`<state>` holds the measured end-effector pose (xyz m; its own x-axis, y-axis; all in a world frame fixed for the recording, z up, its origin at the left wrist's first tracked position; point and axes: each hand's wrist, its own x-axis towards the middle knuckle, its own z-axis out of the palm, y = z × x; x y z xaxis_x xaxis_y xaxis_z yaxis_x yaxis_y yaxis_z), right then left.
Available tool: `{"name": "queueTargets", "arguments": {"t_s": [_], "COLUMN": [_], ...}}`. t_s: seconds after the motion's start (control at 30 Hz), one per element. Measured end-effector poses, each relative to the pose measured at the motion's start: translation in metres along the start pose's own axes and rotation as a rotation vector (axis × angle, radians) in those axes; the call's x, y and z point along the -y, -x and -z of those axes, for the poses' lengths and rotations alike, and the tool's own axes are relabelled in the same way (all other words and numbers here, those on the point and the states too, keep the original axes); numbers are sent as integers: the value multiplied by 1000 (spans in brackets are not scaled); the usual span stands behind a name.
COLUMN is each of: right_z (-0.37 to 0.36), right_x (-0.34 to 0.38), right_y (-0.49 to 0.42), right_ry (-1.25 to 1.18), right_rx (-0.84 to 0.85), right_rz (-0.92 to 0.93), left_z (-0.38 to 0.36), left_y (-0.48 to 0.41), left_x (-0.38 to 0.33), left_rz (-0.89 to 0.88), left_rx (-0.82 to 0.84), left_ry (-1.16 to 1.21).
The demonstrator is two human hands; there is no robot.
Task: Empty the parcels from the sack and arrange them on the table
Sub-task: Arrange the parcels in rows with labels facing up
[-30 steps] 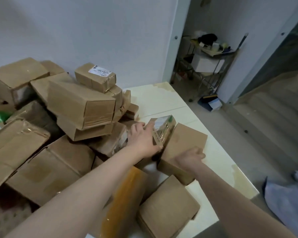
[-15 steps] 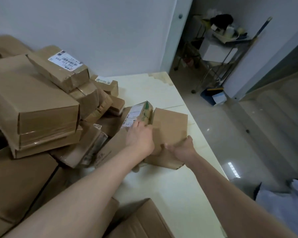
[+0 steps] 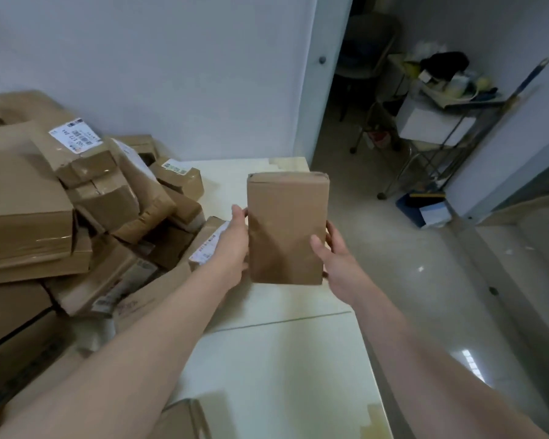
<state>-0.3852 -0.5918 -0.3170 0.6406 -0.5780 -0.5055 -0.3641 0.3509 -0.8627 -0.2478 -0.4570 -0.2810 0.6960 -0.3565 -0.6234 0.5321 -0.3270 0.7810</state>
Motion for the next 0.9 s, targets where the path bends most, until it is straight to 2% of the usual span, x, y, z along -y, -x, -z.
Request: {"name": "queueTargets", "arguments": {"t_s": [0.07,0.13,0.2,0.3,0.4,0.5,0.6,0.7,0.77,0.8,0.87,0.9], "right_z": [10,17,20,18,15,13,10,3,-8,-14,-25,-29], "right_x": [15,15,3,-14,-12,-1,12,29,29,28,24,25], "right_y": [-5,-14,-20,-23,-27,-37,-60,-91,-109,-118,-138,-149], "right_ry": [76,177,208,5,-106,-122,-191,-64,67,91,23,-19], "right_rx": [47,35,6,5,59,101,13,-63,-115,-131,-150,-178], "right_rz": [83,42,-79,-289,-371,-384,-320,-259,-335,-372,-375,-331], "left_z": [0,5,8,5,-3,-11,-14,-15,-8,-2,10,15], "left_y": [-2,-10,-17,-23,-30,-44,-59,-87,-100,-103,-103,-105], "left_x": [-5,2,14,28,29,20,5,1,7,13,25,31], "left_rz": [59,99,152,241,225,196,129,0,-128,-176,-150,-84], "left_rx": [-9,-45,-25,0,37,68,89,110,-80,-210,-392,-411], "left_ry": [272,310,320,188,76,11,-64,-162,-349,-530,-855,-934]}}
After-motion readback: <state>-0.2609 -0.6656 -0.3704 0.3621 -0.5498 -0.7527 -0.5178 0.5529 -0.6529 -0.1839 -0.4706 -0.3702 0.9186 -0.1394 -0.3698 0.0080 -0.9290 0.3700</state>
